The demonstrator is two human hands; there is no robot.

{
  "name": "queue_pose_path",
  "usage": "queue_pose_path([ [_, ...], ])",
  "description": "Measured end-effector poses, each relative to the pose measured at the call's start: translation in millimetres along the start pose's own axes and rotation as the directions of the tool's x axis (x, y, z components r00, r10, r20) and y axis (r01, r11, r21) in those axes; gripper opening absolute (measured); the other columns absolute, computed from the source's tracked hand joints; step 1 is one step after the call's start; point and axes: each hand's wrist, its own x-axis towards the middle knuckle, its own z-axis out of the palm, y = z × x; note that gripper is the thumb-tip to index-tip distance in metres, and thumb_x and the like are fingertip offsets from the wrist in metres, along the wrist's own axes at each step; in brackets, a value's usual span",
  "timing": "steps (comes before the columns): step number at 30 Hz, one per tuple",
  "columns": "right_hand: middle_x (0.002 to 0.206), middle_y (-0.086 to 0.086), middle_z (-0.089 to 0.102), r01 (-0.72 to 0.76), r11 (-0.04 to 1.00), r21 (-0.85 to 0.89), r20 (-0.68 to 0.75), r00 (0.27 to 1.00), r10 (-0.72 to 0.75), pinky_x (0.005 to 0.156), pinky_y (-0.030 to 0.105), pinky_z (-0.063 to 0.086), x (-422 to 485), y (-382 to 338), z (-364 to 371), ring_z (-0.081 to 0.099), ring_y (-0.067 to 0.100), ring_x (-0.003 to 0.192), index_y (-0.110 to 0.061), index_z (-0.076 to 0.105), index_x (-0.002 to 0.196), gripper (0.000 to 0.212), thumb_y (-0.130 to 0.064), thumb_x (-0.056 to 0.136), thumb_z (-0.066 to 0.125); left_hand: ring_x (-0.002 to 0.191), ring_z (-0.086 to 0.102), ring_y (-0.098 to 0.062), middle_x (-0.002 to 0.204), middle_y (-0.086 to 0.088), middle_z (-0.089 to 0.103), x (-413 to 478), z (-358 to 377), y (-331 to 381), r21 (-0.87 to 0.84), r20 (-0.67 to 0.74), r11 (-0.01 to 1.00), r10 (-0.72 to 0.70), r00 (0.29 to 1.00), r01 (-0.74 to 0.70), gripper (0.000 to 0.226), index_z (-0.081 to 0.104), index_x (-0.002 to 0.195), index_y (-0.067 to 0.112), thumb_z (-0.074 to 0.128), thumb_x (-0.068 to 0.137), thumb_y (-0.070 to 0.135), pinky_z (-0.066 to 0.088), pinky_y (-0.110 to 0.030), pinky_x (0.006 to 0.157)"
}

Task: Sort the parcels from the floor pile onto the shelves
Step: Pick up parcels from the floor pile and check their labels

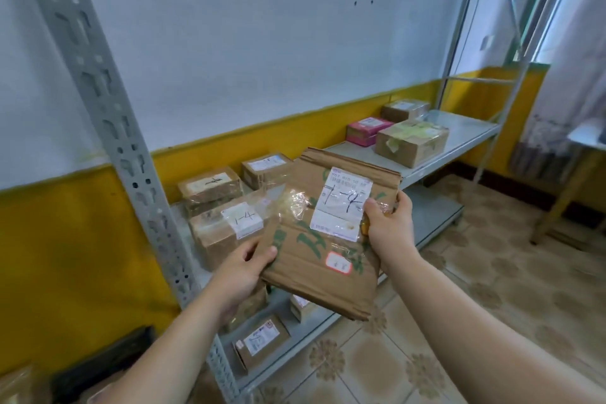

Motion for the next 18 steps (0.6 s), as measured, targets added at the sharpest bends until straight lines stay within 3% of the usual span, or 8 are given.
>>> queue_pose_path([
  [4, 0.112, -0.002, 0.063, 0.002, 0.998, -0.056, -0.019, 1.000, -0.003, 0.093, 0.048, 0.052, 54.0, 0.4, 26.8, 0.063, 0.025, 0.101, -0.032, 0.032, 0.143, 0.052, -0.032, 0.097, 0.058, 0.098, 0.061, -0.021, 0.109, 0.001, 0.063, 70.1, 8.1, 8.9, -0.029, 0.012, 0.999, -0.032, 0.999, 0.032, 0.020, 0.055, 0.117, 0.033, 0.056, 0.097, 0.031, 0.053, -0.045, 0.089],
  [9, 0.134, 0.002, 0.056, 0.000, 0.985, -0.170, -0.017, 1.000, -0.003, 0.095, 0.047, 0.052, 111.4, -2.9, 45.4, 0.061, 0.025, 0.109, -0.036, 0.020, 0.149, 0.075, -0.038, 0.090, 0.066, 0.093, 0.061, -0.024, 0.111, -0.005, 0.062, 138.4, 19.6, 19.6, -0.061, -0.006, 0.997, -0.050, 0.999, 0.049, 0.030, 0.052, 0.130, 0.022, 0.050, 0.101, 0.022, 0.055, -0.045, 0.082],
  [11, 0.150, 0.003, 0.037, 0.031, 0.965, -0.260, -0.045, 0.998, -0.044, 0.107, 0.048, 0.044, 132.7, -9.5, 43.7, 0.049, 0.026, 0.127, -0.030, 0.019, 0.152, 0.089, -0.035, 0.083, 0.075, 0.088, 0.061, -0.023, 0.103, -0.004, 0.064, 156.8, 24.2, 22.9, -0.059, -0.024, 0.997, -0.051, 0.998, 0.050, 0.022, 0.057, 0.121, 0.023, 0.049, 0.101, 0.019, 0.055, -0.047, 0.083],
  [13, 0.158, 0.001, 0.017, 0.112, 0.910, -0.400, -0.053, 0.988, -0.144, 0.117, 0.042, 0.028, 153.9, -18.3, 39.1, 0.026, 0.024, 0.144, -0.026, 0.017, 0.155, 0.096, -0.033, 0.081, 0.078, 0.084, 0.061, -0.023, 0.098, -0.004, 0.065, 170.9, 30.4, 28.1, -0.057, -0.020, 0.998, -0.041, 0.999, 0.040, 0.018, 0.061, 0.106, 0.029, 0.048, 0.101, 0.017, 0.055, -0.047, 0.080],
  [15, 0.158, 0.001, 0.018, 0.188, 0.849, -0.493, 0.029, 0.979, -0.200, 0.109, 0.037, 0.032, 177.5, -24.9, 36.0, 0.026, 0.021, 0.142, -0.026, 0.022, 0.154, 0.088, -0.036, 0.085, 0.074, 0.085, 0.062, -0.025, 0.100, -0.006, 0.066, 183.6, 38.5, 35.0, -0.043, -0.002, 0.998, -0.035, 0.999, 0.035, 0.019, 0.061, 0.105, 0.030, 0.047, 0.101, 0.018, 0.057, -0.044, 0.071],
  [18, 0.147, 0.005, 0.030, 0.202, 0.825, -0.528, 0.100, 0.979, -0.176, 0.095, 0.035, 0.040, 216.7, -24.7, 35.3, 0.040, 0.022, 0.125, -0.027, 0.034, 0.149, 0.073, -0.040, 0.087, 0.069, 0.081, 0.063, -0.022, 0.104, -0.009, 0.066, 210.8, 52.9, 38.2, -0.020, -0.064, 1.000, -0.019, 0.998, 0.018, 0.016, 0.061, 0.113, 0.021, 0.053, 0.099, 0.022, 0.052, -0.027, 0.053],
])
